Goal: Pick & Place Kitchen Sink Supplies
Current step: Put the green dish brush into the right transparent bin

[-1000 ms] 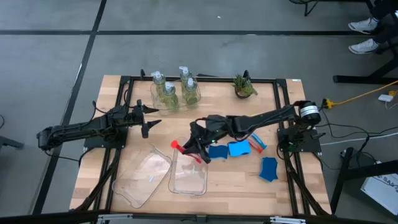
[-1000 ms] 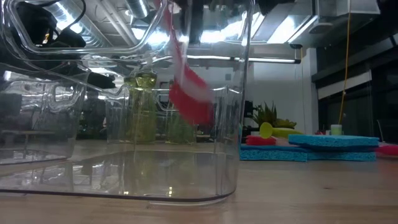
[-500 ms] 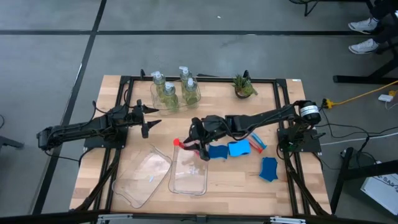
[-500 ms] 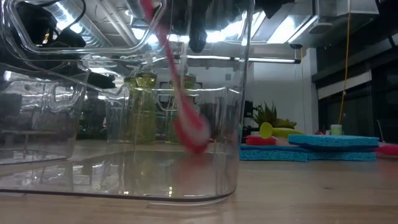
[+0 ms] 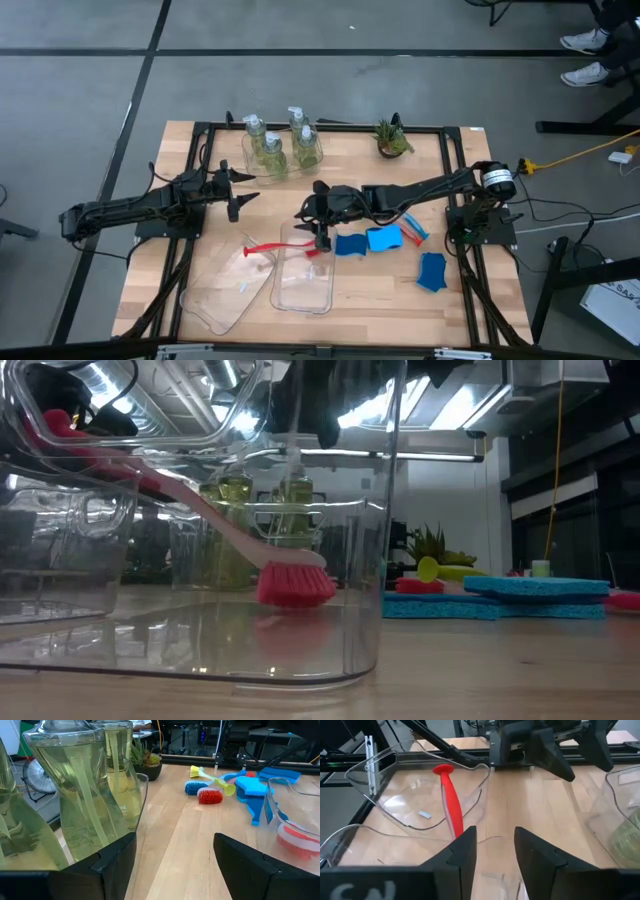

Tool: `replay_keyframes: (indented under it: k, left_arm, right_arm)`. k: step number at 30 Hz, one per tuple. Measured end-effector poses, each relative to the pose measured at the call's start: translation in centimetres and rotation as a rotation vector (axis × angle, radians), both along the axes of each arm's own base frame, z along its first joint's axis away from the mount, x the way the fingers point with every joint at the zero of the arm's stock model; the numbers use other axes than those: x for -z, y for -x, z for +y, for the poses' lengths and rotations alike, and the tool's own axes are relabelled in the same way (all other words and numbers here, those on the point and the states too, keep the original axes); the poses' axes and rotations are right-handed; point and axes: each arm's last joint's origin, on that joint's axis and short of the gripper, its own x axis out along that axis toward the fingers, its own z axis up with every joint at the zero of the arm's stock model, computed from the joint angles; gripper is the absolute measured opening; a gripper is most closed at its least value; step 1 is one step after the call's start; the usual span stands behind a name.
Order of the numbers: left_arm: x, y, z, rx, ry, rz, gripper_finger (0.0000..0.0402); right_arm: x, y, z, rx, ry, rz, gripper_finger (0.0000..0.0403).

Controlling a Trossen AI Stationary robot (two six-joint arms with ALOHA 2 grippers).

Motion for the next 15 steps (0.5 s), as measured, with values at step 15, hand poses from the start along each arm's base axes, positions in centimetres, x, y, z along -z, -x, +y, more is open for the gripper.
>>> replay_keyframes:
  k: [15]
  left_arm:
    - [0.0, 0.0, 0.0, 0.001, 0.0, 0.0, 0.026]
  right_arm:
    - [-5.1, 2.8, -0.5, 0.008, 0.085, 0.468, 0.0132]
